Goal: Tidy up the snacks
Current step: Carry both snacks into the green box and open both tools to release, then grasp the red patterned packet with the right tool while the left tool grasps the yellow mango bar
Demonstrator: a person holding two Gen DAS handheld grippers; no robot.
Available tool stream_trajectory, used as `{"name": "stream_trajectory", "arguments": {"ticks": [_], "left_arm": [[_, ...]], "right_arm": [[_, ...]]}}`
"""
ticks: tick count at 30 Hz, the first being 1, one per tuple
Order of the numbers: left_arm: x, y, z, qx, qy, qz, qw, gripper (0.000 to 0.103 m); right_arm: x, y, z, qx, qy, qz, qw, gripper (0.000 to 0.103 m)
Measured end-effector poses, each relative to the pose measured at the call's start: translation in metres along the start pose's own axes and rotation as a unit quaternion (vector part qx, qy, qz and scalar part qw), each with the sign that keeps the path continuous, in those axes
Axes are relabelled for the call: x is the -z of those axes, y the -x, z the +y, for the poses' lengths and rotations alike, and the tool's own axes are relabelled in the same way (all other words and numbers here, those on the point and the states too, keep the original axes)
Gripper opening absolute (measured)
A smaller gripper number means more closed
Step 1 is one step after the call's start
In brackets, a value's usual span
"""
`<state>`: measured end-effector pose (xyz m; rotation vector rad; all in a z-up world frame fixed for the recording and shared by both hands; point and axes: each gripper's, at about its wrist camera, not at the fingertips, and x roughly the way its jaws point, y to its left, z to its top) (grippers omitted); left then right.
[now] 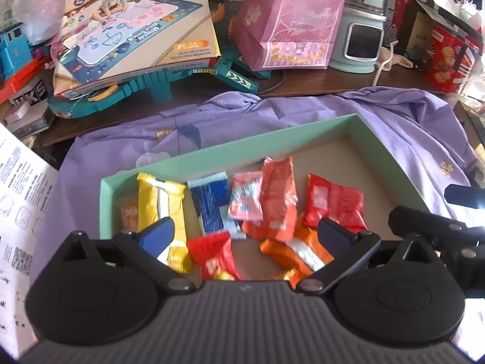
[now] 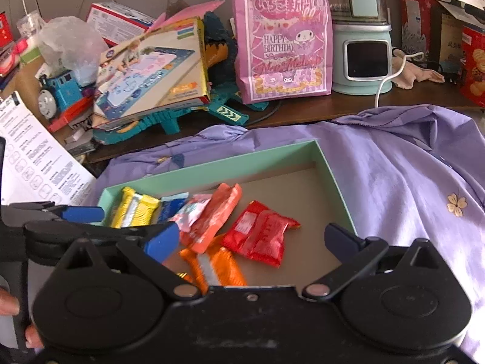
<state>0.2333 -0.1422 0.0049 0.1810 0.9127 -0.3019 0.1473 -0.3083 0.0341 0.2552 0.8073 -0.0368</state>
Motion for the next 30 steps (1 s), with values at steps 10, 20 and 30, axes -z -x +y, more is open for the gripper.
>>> {"name": "stream_trajectory", "arguments": {"ticks": [10,20,30], "left_arm": [[0.058,0.074,-0.001,0.016,-0.010,-0.023,0.9996,0.103],[0.146,0.100,0.010,0.020,-0.026,-0.002,0.9995,0.103],[0.197,0.069,0.049,-0.007,-0.008,0.058,0.9983,0.103]], "right_arm": [[0.037,0.064,0.011,-0.005,-0.002,-0.013,1.000,0.103],[0.111,0.087,0.016,-0.005,-0.013,0.032,0.999,0.103],[0.167,0.071,0.030,0.001,-0.021,0.082,0.996,0.103]]}}
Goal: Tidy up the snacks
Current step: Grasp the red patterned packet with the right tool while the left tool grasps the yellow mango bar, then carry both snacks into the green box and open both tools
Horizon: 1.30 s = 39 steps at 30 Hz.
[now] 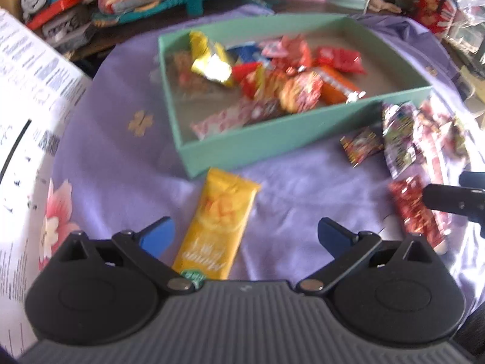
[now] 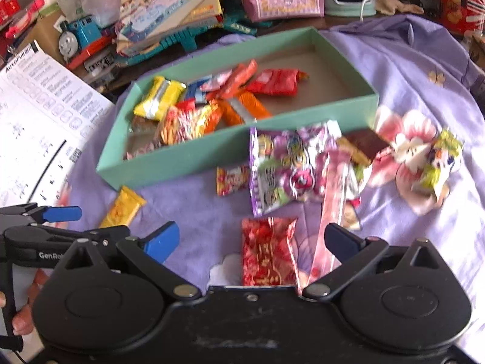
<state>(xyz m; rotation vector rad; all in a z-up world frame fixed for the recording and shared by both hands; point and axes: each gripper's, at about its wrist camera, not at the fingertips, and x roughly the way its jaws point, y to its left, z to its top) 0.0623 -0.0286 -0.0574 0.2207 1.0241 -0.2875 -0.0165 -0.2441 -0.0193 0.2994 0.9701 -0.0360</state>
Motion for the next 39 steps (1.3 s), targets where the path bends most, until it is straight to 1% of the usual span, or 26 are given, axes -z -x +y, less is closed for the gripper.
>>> {"name": "stream_trajectory", "arguments": {"ticks": [1,4,5,9,10,11,13,14,15,16,17,19,20,22,23,24,25,28,30,32,33,35,37,39], "left_arm": [[0.004,-0.003,0.003,-0.003,0.001,0.005,1.0000,0.103],[0.013,-0.011,0.010,-0.005,0.002,0.015,0.9999,0.103],[0.015,-0.013,0.013,-0.006,0.004,0.018,0.9998,0.103],[0.020,-0.023,0.022,-0.004,0.013,0.029,0.9995,0.103],[0.021,-0.025,0.024,-0.004,0.015,0.032,0.9994,0.102],[0.021,-0.027,0.025,-0.003,0.018,0.034,0.9993,0.099],[0.023,-0.028,0.029,0.001,0.023,0.037,0.9991,0.096],[0.023,-0.028,0.031,0.004,0.027,0.037,0.9990,0.092],[0.025,-0.029,0.033,0.007,0.030,0.038,0.9988,0.090],[0.026,-0.029,0.034,0.007,0.031,0.036,0.9989,0.089],[0.027,-0.028,0.034,0.005,0.030,0.033,0.9990,0.088],[0.027,-0.028,0.034,0.003,0.028,0.030,0.9992,0.085],[0.027,-0.028,0.032,0.001,0.025,0.027,0.9993,0.079],[0.026,-0.026,0.030,0.001,0.018,0.022,0.9996,0.071],[0.026,-0.025,0.028,0.003,0.017,0.020,0.9997,0.064],[0.025,-0.024,0.027,0.002,0.014,0.018,0.9997,0.059],[0.025,-0.023,0.025,0.004,0.012,0.016,0.9998,0.048],[0.024,-0.022,0.022,0.009,0.009,0.018,0.9998,0.046],[0.023,-0.023,0.020,0.007,0.006,0.020,0.9998,0.046],[0.022,-0.024,0.020,0.006,0.007,0.022,0.9997,0.050],[0.020,-0.025,0.019,0.006,0.009,0.023,0.9997,0.050],[0.019,-0.027,0.019,0.003,0.012,0.022,0.9997,0.055],[0.018,-0.029,0.017,-0.001,0.009,0.019,0.9998,0.057],[0.017,-0.030,0.014,-0.003,0.004,0.016,0.9999,0.053]], "right_arm": [[0.003,-0.004,0.001,0.006,0.000,0.004,1.000,0.102],[0.012,-0.014,0.002,0.023,0.002,0.017,1.000,0.091],[0.015,-0.017,0.002,0.029,0.004,0.020,0.999,0.090],[0.019,-0.021,0.009,0.050,0.032,0.007,0.998,0.086],[0.020,-0.022,0.011,0.053,0.038,0.007,0.998,0.081],[0.020,-0.024,0.013,0.053,0.043,0.010,0.998,0.071],[0.022,-0.030,0.016,0.048,0.045,0.027,0.997,0.066],[0.022,-0.034,0.019,0.047,0.046,0.034,0.997,0.064],[0.024,-0.037,0.021,0.049,0.050,0.038,0.997,0.063],[0.026,-0.038,0.023,0.056,0.057,0.035,0.996,0.059],[0.028,-0.038,0.027,0.063,0.065,0.030,0.995,0.051],[0.029,-0.038,0.031,0.064,0.076,0.025,0.995,0.047],[0.028,-0.039,0.033,0.060,0.080,0.025,0.995,0.044],[0.028,-0.039,0.037,0.047,0.084,0.028,0.995,0.044],[0.028,-0.040,0.039,0.041,0.085,0.030,0.995,0.044],[0.028,-0.040,0.041,0.041,0.089,0.030,0.995,0.044],[0.027,-0.041,0.043,0.042,0.095,0.030,0.994,0.044],[0.027,-0.043,0.044,0.041,0.096,0.029,0.994,0.044],[0.026,-0.043,0.042,0.038,0.093,0.028,0.995,0.045],[0.025,-0.043,0.042,0.037,0.095,0.028,0.994,0.047],[0.026,-0.044,0.042,0.037,0.097,0.028,0.994,0.047],[0.026,-0.044,0.043,0.039,0.100,0.027,0.994,0.047],[0.027,-0.044,0.043,0.038,0.105,0.026,0.993,0.046],[0.029,-0.043,0.043,0.040,0.109,0.024,0.993,0.046]]}}
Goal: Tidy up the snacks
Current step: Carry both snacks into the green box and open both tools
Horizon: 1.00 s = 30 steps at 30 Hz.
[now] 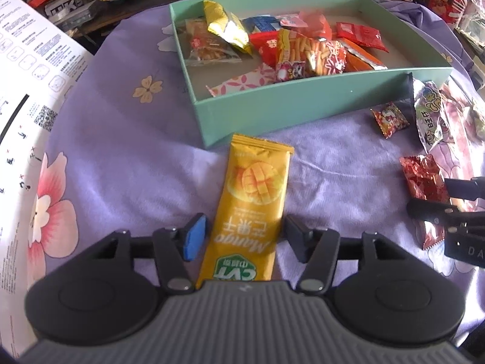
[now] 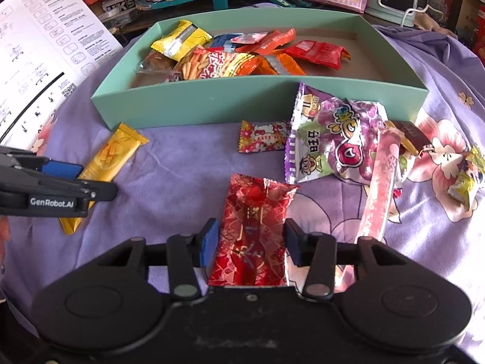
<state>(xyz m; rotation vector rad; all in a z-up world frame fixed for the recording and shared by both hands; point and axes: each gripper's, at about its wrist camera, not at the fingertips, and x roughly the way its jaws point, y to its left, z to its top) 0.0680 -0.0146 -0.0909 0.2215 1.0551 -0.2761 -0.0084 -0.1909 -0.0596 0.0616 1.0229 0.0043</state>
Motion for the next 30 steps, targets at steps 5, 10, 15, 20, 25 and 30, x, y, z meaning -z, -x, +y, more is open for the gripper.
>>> {"name": "stream_trajectory", "arguments": {"ticks": [5,10,15,20,25,30], "left_arm": [[-0.001,0.004,-0.004,0.004,0.010,-0.004,0.9999,0.037],[0.001,0.016,-0.004,0.012,0.019,-0.013,0.9997,0.036],[-0.001,0.029,-0.007,0.025,0.022,-0.015,0.9993,0.036],[-0.002,0.045,-0.014,0.036,0.019,-0.023,0.9989,0.036],[-0.009,0.063,-0.025,0.047,0.014,-0.036,0.9981,0.036],[-0.026,0.081,-0.035,0.060,0.011,-0.060,0.9963,0.036]], "right_arm": [[0.000,0.004,-0.004,-0.011,-0.011,0.000,1.000,0.041],[0.002,0.012,-0.010,-0.013,-0.024,-0.004,1.000,0.041],[0.001,0.021,-0.014,-0.019,-0.031,-0.016,0.999,0.041],[-0.003,0.031,-0.016,-0.024,-0.034,-0.028,0.999,0.041],[-0.008,0.045,-0.024,-0.029,-0.039,-0.042,0.998,0.041],[-0.018,0.059,-0.037,-0.030,-0.044,-0.058,0.997,0.041]]}}
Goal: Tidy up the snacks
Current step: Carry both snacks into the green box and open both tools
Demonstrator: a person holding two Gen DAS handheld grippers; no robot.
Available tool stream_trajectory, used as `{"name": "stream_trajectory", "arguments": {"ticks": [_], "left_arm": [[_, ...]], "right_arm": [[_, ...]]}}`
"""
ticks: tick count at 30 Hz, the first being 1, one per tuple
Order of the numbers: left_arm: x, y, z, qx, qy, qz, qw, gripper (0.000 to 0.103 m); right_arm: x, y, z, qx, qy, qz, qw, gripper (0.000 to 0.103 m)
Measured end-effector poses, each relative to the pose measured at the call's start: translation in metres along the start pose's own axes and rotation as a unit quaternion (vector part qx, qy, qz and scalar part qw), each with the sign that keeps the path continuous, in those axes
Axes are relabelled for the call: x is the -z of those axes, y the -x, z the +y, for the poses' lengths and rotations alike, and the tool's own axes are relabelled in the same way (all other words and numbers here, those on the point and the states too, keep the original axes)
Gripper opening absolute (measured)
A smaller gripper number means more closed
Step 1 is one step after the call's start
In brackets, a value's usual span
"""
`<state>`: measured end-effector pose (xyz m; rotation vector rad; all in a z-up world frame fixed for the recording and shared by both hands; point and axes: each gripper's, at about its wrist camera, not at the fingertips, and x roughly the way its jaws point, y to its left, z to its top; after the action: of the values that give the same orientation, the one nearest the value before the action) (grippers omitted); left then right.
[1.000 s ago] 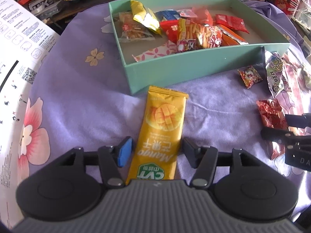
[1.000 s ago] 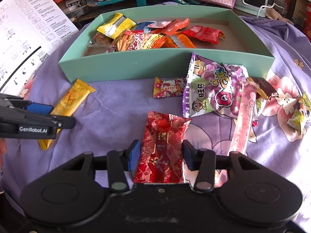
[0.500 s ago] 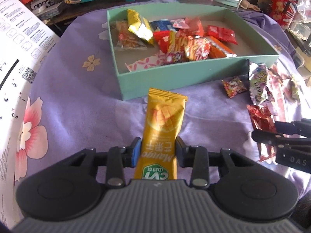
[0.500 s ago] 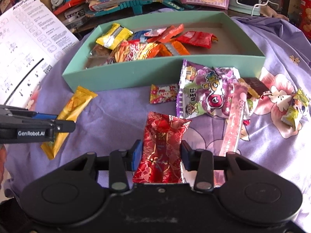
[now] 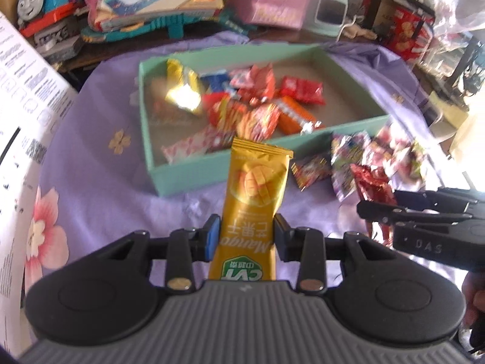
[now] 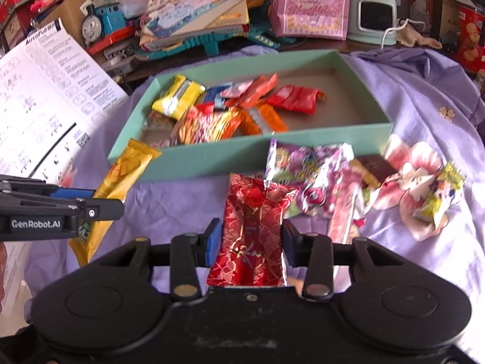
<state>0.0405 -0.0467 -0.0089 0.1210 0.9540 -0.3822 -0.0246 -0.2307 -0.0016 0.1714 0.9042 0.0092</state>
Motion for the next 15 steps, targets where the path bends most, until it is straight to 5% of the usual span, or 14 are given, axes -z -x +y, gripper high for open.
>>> {"name": "stream_trajectory", "arguments": {"ticks": [15], "left_arm": [[-0.113,-0.032,-0.027,0.012,0.007,-0.027,0.9995,0.036]], "right_arm": [[-0.089,0.002,-0.052,0.016,-0.007,-0.039,0.999,0.041]]}}
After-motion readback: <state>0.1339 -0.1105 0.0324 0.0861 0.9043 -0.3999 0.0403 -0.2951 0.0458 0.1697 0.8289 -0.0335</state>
